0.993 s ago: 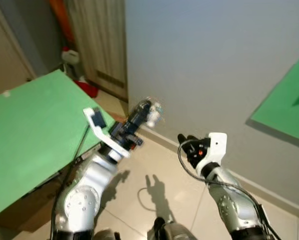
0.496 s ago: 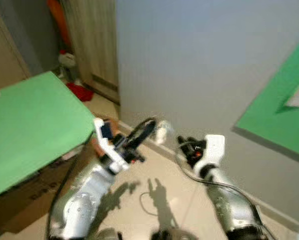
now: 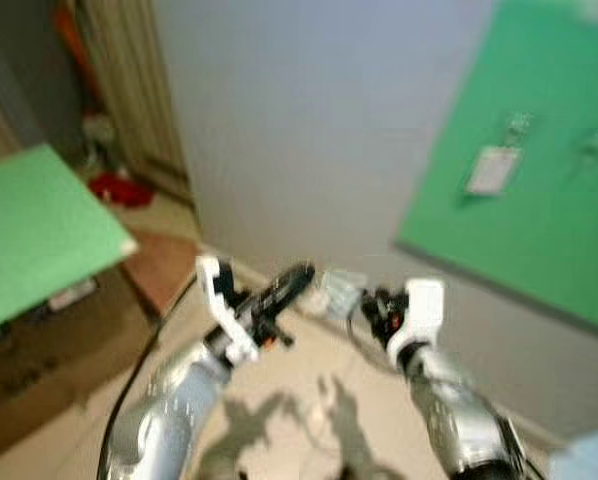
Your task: Hang keys on a hook
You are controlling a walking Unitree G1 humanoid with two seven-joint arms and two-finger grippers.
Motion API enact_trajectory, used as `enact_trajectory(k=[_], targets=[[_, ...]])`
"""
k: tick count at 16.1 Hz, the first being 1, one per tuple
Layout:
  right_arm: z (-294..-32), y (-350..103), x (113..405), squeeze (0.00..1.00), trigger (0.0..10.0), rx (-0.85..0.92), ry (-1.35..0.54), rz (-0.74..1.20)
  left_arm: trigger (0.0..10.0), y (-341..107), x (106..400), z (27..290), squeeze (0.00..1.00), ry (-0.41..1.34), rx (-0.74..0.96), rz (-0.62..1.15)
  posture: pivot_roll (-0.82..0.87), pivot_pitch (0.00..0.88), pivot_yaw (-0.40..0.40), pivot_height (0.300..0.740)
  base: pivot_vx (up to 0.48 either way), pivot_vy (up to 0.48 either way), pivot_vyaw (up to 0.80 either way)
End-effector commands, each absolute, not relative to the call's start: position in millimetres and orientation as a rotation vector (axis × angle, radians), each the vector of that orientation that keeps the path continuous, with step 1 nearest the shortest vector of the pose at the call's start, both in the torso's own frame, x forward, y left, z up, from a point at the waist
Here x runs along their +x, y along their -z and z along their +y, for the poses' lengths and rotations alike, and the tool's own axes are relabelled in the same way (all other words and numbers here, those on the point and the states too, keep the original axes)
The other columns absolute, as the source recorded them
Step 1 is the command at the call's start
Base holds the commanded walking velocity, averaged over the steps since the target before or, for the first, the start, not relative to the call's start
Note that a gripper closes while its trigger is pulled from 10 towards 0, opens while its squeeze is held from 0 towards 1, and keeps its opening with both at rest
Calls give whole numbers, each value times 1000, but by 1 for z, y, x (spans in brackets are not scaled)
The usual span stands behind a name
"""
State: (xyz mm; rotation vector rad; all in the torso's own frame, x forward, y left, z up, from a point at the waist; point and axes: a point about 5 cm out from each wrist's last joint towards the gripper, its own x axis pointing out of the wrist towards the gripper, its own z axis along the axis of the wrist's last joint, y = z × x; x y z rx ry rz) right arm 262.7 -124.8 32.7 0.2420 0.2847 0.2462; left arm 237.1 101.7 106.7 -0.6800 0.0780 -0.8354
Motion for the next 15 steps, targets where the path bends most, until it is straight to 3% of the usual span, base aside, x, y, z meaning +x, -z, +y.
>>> enact_trajectory(k=[1,11,12,15], targets=[[-139,-26,259,0,10000,216,-199,306,10000,-104,236,96,0,856,-681,84,28,83,-25,740,0,-480,0],[-142,-27,264,0,10000,218,-167,288,10000,-120,240,84,0,946,-548,43,32,81,-18,740,0,-480,0],[-141,-33,267,0,10000,234,-163,260,10000,-124,248,83,0,892,-470,29,33,84,-18,740,0,0,0],[-139,-40,271,0,10000,242,-174,248,10000,-140,254,83,0,892,-470,-18,32,85,-15,740,0,0,-706]])
